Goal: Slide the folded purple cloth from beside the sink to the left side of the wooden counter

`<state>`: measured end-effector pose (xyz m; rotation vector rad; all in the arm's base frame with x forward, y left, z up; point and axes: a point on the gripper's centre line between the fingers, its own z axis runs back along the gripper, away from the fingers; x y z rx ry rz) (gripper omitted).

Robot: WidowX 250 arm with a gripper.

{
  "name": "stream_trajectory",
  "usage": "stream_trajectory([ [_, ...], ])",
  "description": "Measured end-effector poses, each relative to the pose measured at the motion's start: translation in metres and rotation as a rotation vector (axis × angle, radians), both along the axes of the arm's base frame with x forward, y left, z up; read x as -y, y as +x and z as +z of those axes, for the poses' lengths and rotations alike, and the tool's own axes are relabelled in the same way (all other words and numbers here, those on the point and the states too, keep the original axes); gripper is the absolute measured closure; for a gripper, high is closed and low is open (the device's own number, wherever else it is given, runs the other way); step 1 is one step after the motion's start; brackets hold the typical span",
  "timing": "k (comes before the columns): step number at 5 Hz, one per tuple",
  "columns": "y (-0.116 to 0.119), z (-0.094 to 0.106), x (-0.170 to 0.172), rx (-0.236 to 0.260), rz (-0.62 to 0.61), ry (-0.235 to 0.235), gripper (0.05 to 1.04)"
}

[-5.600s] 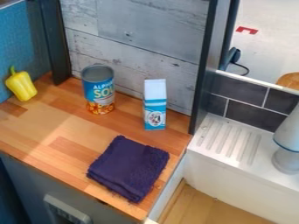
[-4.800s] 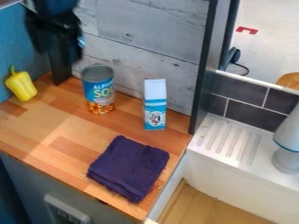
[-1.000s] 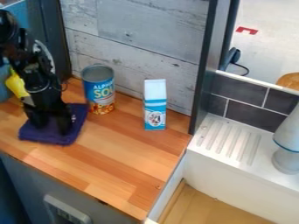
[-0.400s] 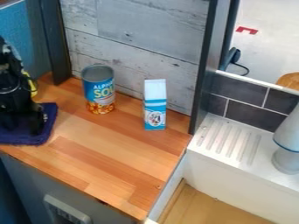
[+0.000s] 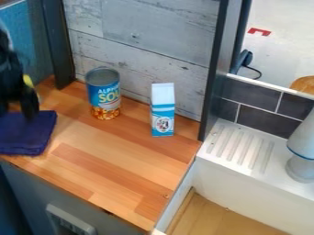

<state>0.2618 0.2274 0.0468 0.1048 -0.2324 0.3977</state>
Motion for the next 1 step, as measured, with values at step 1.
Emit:
stream_trajectory([
  [1,-0.0008,0.0519,0.0265,0.045,-0.070,0.067,0.083],
])
